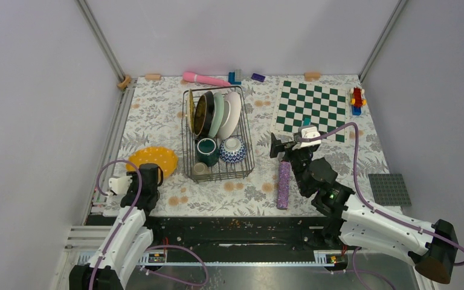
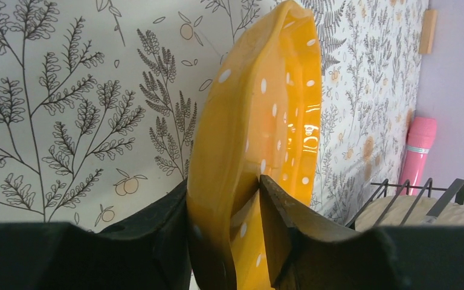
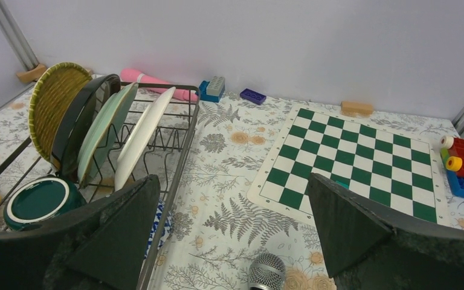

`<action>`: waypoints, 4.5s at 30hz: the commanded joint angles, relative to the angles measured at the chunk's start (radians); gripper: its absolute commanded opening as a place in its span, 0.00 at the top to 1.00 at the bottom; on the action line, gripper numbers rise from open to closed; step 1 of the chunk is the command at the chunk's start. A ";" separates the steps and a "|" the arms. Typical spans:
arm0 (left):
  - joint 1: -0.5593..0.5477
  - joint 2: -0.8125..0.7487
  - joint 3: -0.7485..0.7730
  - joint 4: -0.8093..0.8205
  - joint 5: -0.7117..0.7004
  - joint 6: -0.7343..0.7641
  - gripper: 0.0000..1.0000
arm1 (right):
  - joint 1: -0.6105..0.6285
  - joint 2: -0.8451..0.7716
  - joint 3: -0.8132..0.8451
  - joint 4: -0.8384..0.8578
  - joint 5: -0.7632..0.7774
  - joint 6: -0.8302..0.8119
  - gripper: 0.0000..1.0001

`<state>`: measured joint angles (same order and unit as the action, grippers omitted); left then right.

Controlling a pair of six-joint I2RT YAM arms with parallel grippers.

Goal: Unload the mixed dishes from the dish rack
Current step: Place the plate at the center of the board, then pick up the plate from the dish rack.

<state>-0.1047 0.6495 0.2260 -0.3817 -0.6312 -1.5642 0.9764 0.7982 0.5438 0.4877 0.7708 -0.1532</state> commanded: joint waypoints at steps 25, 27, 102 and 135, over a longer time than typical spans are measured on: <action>0.008 -0.036 -0.004 -0.109 0.081 -0.015 0.15 | 0.005 -0.007 0.020 0.005 0.024 0.017 0.00; 0.008 -0.056 0.009 -0.147 0.076 -0.014 0.08 | 0.005 -0.003 0.024 -0.005 0.024 0.022 0.00; 0.008 0.099 0.470 0.103 0.574 0.898 0.01 | -0.464 1.052 0.789 -0.168 -0.952 0.962 0.45; 0.008 0.118 0.474 0.091 0.585 0.888 0.01 | -0.433 1.090 0.776 -0.045 -0.991 1.048 0.90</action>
<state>-0.1005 0.7746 0.6968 -0.3351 -0.0551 -0.6739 0.5343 1.9202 1.3102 0.3683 -0.2268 0.8711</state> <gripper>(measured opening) 0.989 0.150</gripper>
